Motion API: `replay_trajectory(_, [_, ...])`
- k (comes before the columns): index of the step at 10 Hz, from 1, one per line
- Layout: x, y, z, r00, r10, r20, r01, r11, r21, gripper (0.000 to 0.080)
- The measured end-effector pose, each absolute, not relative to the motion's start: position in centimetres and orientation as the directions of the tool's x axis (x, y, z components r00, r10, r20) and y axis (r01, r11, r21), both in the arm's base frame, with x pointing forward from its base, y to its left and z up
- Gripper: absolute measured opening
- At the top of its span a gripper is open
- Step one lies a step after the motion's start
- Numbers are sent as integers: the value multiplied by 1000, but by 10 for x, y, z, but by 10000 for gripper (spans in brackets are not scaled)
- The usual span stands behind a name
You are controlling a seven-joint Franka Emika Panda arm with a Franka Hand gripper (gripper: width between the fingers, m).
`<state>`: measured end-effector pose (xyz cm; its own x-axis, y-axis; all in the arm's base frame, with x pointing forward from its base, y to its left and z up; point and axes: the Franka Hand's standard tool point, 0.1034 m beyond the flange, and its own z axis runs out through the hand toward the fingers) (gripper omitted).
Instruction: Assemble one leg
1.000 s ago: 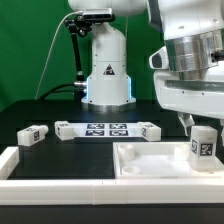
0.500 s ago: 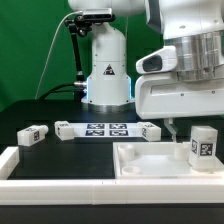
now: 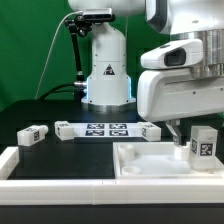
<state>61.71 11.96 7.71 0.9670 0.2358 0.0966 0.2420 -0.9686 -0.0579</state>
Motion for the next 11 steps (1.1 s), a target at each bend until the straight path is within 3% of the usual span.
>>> replay_trajectory(1, [617,120,77,968,232,96,238,-969,-58,649])
replay_trajectory(3, [617,120,77,968,232,96,238,-969,-58,390])
replay_trajectory(4, [617,120,77,971,218,96,224,-973,-60,390])
replay_trajectory(5, [617,119,77,971,218,96,224,-973,-60,289])
replay_trajectory(7, [617,119,77,991,99,89,106,-992,-75,289])
replay_trajectory(9, [617,117,77,964,-260,55,-253,-962,-104,289])
replay_trajectory(11, [617,113,76,871,-490,20,-484,-865,-134,289])
